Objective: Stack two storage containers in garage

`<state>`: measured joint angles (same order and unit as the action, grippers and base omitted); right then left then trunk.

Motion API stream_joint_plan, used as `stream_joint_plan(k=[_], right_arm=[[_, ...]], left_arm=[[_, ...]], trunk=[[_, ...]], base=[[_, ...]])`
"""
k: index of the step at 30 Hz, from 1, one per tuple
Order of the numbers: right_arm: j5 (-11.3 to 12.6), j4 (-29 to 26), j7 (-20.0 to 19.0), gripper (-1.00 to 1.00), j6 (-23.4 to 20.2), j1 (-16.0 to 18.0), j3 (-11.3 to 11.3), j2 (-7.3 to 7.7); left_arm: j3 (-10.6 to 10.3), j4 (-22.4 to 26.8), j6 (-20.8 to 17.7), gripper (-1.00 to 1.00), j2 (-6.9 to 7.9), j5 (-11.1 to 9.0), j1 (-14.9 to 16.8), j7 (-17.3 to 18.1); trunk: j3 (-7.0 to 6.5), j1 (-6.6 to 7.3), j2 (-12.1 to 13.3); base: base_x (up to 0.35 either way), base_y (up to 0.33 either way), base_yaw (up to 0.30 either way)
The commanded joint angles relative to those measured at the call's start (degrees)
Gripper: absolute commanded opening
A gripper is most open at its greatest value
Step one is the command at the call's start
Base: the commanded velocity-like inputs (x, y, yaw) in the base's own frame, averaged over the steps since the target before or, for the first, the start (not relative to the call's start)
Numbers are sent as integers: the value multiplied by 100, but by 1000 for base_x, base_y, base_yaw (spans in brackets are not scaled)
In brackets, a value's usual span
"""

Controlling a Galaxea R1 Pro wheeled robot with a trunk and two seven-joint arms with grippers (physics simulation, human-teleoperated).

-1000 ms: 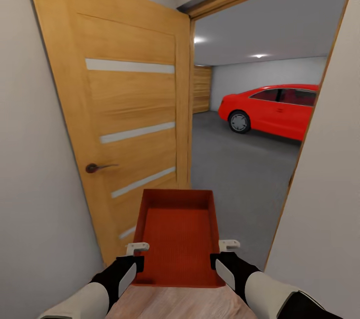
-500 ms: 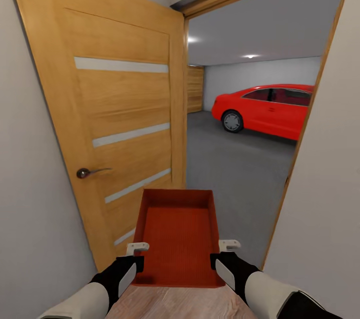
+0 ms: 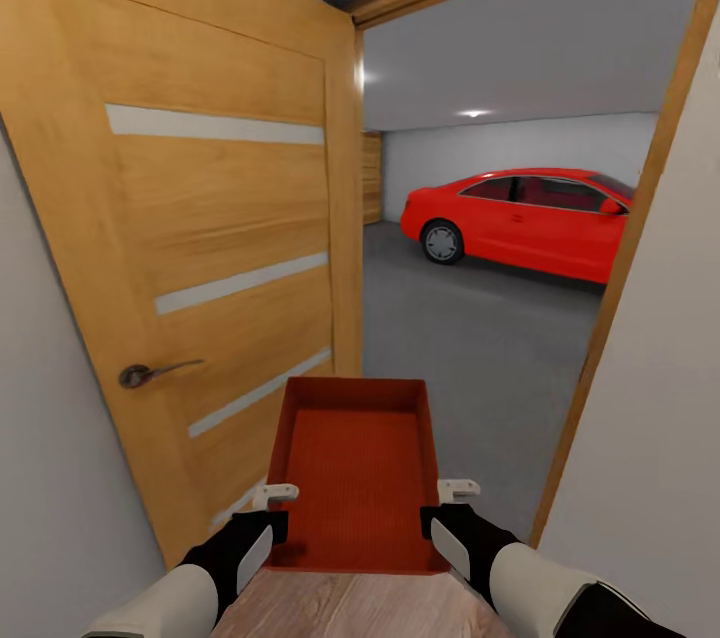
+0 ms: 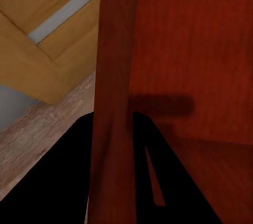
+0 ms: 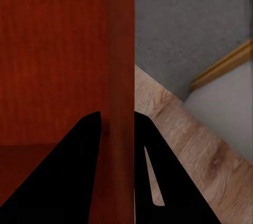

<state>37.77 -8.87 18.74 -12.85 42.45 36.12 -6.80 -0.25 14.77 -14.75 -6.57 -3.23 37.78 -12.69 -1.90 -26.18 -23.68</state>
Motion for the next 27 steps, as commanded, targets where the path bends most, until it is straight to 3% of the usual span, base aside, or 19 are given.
stream_joint_plan(k=[1, 7, 15, 27], right_arm=[[-200, -9, 59, -100, 145, 9, -52, 4], [-200, -9, 59, -100, 146, 9, -52, 4], [-200, -9, 59, -100, 143, 9, -52, 0], [-200, -9, 59, -100, 143, 9, -52, 1]], left_arm=[[-115, -36, -37, -100, 4, -29, -8, -58], [-116, -35, -37, -100, 2, -29, -8, -59], [-114, -36, -37, -100, 3, -29, -8, -58], [-115, -35, -37, -100, 7, -29, -8, -60]], trunk=[[2, -4, -4], [2, -4, -4], [2, -4, -4], [2, -4, -4]], base=[[166, 144, -259], [87, 46, -259], [142, 111, -77], [152, 114, -278]])
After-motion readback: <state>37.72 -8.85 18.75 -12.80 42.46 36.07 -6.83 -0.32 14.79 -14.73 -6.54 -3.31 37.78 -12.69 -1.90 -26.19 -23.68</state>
